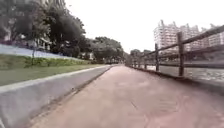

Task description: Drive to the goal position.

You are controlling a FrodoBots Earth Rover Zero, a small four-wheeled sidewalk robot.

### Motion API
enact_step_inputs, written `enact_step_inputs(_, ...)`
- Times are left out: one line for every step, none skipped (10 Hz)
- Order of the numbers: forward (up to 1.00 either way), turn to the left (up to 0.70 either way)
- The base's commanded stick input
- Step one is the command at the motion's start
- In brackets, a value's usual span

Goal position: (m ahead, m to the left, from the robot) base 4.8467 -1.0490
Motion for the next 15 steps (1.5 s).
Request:
enact_step_inputs(0.97, 0.00)
enact_step_inputs(0.97, 0.00)
enact_step_inputs(0.97, 0.00)
enact_step_inputs(0.97, 0.00)
enact_step_inputs(0.97, 0.00)
enact_step_inputs(0.97, 0.00)
enact_step_inputs(0.97, 0.00)
enact_step_inputs(0.97, 0.00)
enact_step_inputs(0.97, 0.00)
enact_step_inputs(0.97, 0.00)
enact_step_inputs(0.97, 0.00)
enact_step_inputs(0.97, 0.00)
enact_step_inputs(0.97, 0.00)
enact_step_inputs(0.98, 0.00)
enact_step_inputs(0.98, 0.00)
